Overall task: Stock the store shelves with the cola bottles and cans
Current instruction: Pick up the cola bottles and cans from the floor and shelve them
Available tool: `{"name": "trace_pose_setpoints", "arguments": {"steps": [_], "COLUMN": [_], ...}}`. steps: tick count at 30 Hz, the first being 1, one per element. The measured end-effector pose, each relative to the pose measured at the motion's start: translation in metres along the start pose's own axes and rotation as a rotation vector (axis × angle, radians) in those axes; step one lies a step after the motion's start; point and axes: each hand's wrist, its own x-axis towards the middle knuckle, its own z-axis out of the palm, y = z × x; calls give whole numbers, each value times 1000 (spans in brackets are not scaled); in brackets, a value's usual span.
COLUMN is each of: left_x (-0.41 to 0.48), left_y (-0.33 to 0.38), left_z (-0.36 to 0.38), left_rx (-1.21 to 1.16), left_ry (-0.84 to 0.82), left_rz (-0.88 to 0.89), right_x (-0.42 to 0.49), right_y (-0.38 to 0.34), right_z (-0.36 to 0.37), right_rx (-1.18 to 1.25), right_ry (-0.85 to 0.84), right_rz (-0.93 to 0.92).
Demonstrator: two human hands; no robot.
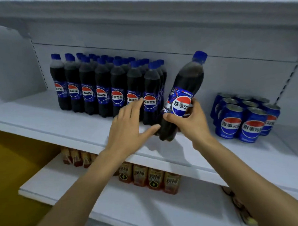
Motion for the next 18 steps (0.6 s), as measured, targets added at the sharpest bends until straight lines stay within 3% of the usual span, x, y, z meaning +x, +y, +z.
{"name": "trace_pose_setpoints", "arguments": {"steps": [8,18], "left_x": [64,81], "left_y": [-16,-36], "left_z": [78,127], "left_rx": [65,32], "left_ry": [113,382], "left_rz": [-239,-135], "right_x": [98,173], "right_y": [60,111], "right_z": [-9,7], "right_rx": [-202,-207], "right_ry": [56,41], "right_rz": [-26,-52]}}
